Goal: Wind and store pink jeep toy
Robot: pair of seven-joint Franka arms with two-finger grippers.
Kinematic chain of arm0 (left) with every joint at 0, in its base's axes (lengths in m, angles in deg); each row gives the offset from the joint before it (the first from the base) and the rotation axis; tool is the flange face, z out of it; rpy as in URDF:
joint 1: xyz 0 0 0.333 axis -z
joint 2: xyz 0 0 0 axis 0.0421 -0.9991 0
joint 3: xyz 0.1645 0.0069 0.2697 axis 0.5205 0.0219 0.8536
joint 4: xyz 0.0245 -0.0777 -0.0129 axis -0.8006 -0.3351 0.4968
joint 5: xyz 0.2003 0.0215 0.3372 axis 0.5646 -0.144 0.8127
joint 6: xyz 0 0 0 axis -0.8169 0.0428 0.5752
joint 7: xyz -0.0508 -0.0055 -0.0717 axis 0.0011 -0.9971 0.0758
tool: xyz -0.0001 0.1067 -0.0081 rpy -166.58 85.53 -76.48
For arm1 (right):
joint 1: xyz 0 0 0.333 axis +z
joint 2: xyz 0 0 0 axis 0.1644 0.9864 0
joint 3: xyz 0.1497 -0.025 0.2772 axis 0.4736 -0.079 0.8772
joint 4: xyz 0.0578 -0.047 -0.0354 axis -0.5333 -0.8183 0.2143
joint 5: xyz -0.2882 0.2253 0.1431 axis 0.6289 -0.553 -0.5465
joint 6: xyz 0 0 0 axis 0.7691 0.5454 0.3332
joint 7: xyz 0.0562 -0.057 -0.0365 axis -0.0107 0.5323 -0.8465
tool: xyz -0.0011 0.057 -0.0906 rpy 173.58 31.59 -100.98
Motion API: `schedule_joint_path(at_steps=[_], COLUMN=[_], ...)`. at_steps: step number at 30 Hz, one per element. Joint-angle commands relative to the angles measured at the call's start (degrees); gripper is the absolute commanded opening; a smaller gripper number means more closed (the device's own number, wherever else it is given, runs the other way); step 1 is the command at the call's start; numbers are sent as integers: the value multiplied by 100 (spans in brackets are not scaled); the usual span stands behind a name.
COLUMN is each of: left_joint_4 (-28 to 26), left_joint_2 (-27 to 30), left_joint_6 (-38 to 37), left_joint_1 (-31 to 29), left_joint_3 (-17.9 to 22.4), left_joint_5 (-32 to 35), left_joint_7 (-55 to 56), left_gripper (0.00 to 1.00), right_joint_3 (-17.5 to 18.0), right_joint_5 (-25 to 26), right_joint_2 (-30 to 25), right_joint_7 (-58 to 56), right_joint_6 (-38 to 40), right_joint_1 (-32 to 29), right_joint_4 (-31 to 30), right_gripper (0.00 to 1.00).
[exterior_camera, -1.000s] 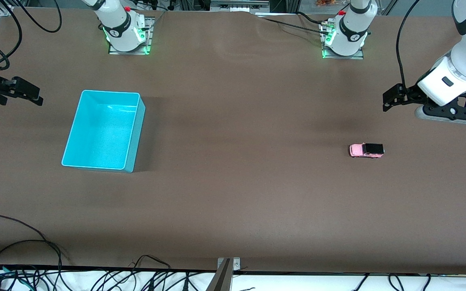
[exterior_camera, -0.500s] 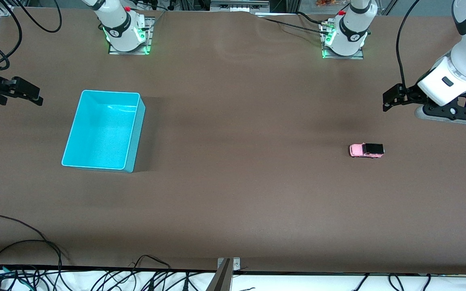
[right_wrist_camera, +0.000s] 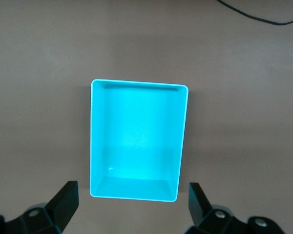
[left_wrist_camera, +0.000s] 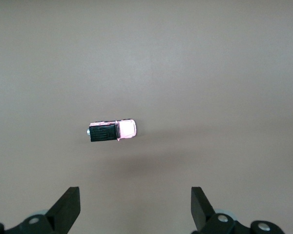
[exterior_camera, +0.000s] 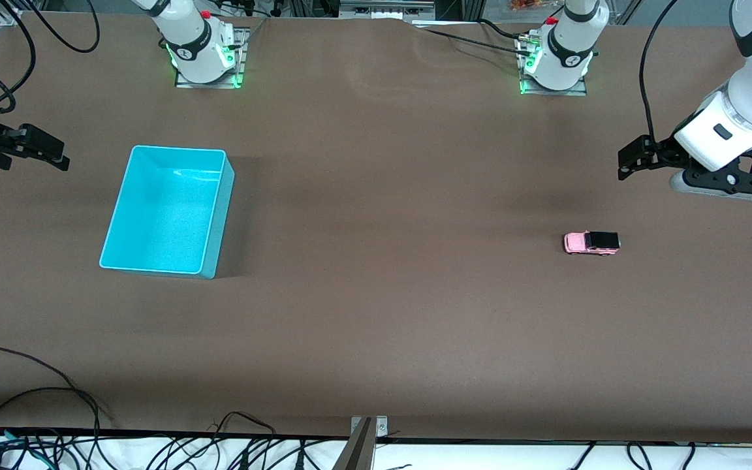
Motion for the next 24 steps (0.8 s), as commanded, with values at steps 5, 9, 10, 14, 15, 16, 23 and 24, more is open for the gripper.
schedule_joint_path(at_steps=[5,9,10,14,15,16,23,24], left_joint_4=[135,187,205,275,301,319,337,337], left_joint_2=[-256,-363,-372,-416,-433,-468,-591,-600], left_joint_6=[-71,-71,-71,-54,-54,-54,-28,-19], left_joint_1=[-156,-306,-315,-324,-324,-324,-341,-341], left_joint_3=[3,3,3,12,12,12,21,21], left_joint_5=[130,130,139,148,148,148,332,341], left_joint_7=[-193,-324,-438,-957,-1053,-1168,-2301,-2450], left_gripper=[100,100,100,100,100,100,100,100], right_joint_3=[-9,-9,-9,-9,-9,-9,-9,-9], right_joint_5=[-103,-103,-103,-103,-103,-103,-103,-103], right_joint_2=[-86,-86,-86,-86,-77,-86,-86,-86], right_joint_7=[-53,-53,-53,-53,-53,-53,-53,-53], right_joint_6=[-65,-65,-65,-65,-65,-65,-65,-65], right_joint_1=[-22,-22,-22,-22,-22,-22,-22,-22], right_joint_4=[-103,-103,-103,-103,-103,-103,-103,-103], right_gripper=[100,100,100,100,100,100,100,100])
